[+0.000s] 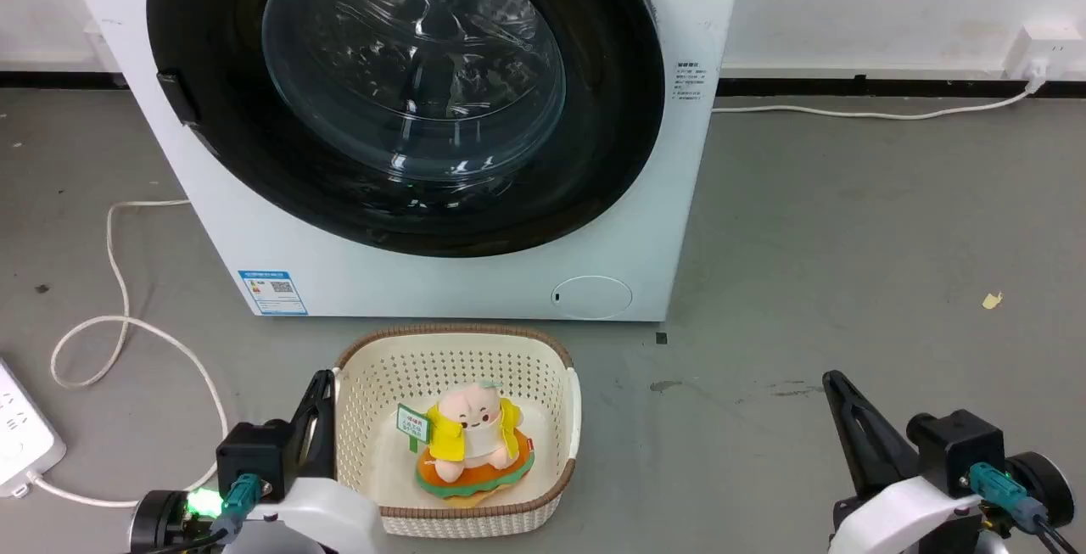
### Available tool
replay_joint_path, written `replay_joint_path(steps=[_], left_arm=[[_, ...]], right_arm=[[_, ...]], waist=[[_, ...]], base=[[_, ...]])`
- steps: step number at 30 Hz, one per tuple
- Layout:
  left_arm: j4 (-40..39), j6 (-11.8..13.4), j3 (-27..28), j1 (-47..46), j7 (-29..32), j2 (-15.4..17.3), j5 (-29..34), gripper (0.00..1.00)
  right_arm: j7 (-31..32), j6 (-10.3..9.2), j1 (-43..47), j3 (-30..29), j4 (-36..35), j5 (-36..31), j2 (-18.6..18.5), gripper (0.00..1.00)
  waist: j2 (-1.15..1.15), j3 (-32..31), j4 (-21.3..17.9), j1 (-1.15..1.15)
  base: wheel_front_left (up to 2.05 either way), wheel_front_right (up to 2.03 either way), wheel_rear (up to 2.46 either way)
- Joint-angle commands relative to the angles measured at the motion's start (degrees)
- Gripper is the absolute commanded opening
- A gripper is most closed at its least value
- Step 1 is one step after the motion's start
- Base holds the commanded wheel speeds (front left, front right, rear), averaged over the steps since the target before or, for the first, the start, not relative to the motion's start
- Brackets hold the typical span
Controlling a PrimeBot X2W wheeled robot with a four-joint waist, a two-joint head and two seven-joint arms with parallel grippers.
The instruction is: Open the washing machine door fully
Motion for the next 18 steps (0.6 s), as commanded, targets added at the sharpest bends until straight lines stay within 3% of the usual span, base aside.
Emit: replay_joint_path(steps=[1,18], left_arm=[[-0.2,0.0,0.0,-0.5,0.0,0.0,0.5,0.00],[-0.2,0.0,0.0,-0.5,0.0,0.0,0.5,0.00]], right_arm=[[0.1,-0.09,-0.7,0.0,-0.2,-0.4,0.2,0.00],[0.1,-0.09,-0.7,0.0,-0.2,-0.4,0.2,0.00]], waist=[[0.00,0.0,0.0,0.00],[0.00,0.0,0.0,0.00]], base=[[0.00,0.00,0.00],[0.00,0.00,0.00]])
